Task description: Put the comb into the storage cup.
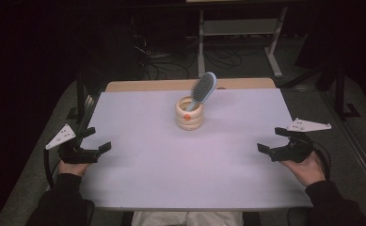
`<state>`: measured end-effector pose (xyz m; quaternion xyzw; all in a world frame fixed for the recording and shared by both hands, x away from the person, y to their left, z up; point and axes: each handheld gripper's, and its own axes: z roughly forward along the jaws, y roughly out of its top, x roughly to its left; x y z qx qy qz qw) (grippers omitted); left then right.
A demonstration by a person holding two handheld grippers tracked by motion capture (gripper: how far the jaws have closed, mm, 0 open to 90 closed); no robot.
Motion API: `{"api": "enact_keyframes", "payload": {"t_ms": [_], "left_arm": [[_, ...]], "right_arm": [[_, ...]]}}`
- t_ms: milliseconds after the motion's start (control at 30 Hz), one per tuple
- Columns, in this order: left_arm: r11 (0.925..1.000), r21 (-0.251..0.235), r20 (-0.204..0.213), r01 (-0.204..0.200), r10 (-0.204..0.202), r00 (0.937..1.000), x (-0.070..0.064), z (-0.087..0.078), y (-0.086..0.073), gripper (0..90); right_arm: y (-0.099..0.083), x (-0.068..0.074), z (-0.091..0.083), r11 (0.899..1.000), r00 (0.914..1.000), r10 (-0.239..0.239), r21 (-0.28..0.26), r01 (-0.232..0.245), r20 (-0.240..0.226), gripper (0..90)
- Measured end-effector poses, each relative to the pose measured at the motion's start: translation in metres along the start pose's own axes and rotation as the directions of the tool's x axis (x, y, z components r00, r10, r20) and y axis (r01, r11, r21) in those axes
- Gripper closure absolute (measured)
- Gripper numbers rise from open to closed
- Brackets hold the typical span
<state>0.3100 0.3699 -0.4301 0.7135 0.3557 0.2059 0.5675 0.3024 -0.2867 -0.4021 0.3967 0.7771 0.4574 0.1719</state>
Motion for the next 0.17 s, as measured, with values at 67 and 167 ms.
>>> {"api": "enact_keyframes", "payload": {"t_ms": [67,167], "left_arm": [[1.0,-0.002,0.0,0.001,-0.001,1.0,0.0,0.0,0.0,0.0],[1.0,-0.006,0.0,0.003,-0.003,1.0,0.0,-0.001,0.001,0.0]], "right_arm": [[-0.005,0.002,0.0,1.0,1.0,-0.001,0.002,0.001,0.002,0.0],[-0.015,0.004,0.003,1.0,1.0,-0.004,0.01,0.004,0.006,0.0]]}}
